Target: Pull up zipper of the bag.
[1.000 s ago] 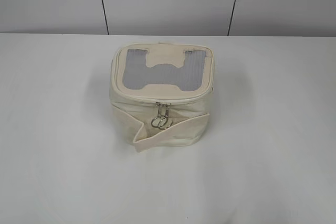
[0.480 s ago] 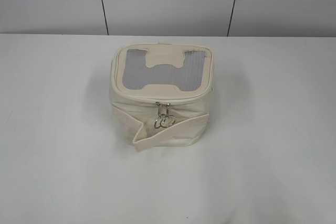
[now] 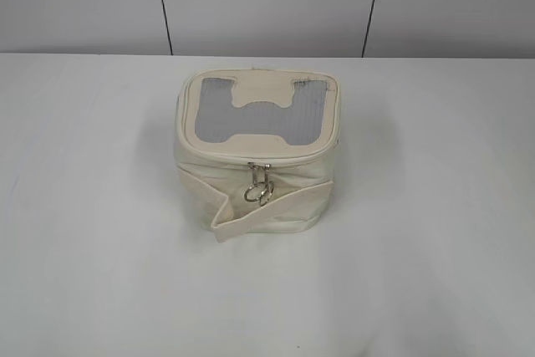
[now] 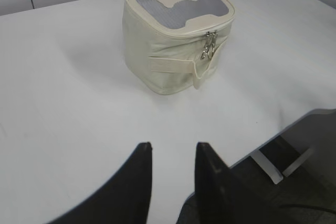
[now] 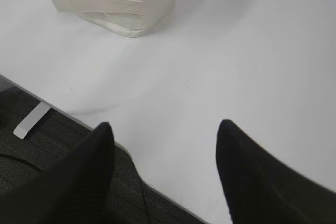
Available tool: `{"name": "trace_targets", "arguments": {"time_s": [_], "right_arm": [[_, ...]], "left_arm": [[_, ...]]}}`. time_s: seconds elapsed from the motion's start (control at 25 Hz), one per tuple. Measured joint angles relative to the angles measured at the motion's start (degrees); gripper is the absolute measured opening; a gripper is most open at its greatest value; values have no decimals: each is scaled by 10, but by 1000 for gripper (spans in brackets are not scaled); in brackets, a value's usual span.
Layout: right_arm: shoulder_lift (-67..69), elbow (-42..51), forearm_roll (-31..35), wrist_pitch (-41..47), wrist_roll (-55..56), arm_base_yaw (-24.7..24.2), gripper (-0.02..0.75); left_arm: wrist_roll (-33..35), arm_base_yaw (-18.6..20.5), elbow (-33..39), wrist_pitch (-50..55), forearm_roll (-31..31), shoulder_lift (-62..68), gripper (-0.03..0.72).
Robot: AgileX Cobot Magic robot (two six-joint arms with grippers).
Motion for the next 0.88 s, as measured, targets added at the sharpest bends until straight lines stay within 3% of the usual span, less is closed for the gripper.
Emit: {"name": "trace_targets", "arguments": {"time_s": [0.12, 0.2, 0.32, 0.48, 0.56, 0.64, 0.88], "right_arm": [[0, 0, 0, -1, 0, -3, 486], [0, 0, 0, -1, 0, -25, 486], [0, 0, 0, -1, 0, -103, 486], [0, 0, 0, -2, 1, -198, 486], [-7, 0, 0, -3, 1, -227, 486], [-19, 0, 0, -4, 1, -242, 486], [-23, 0, 0, -4, 1, -249, 486]], "left_arm": [[0, 8, 0, 0, 0, 0, 230], [1, 49, 0, 0, -1, 0, 230], [1, 151, 0, 0, -1, 0, 230], [1, 317, 0, 0, -1, -1, 230], [1, 365, 0, 0, -1, -12, 230], [1, 386, 0, -1, 1, -17, 230], [1, 382, 0, -1, 2, -18, 230]]}}
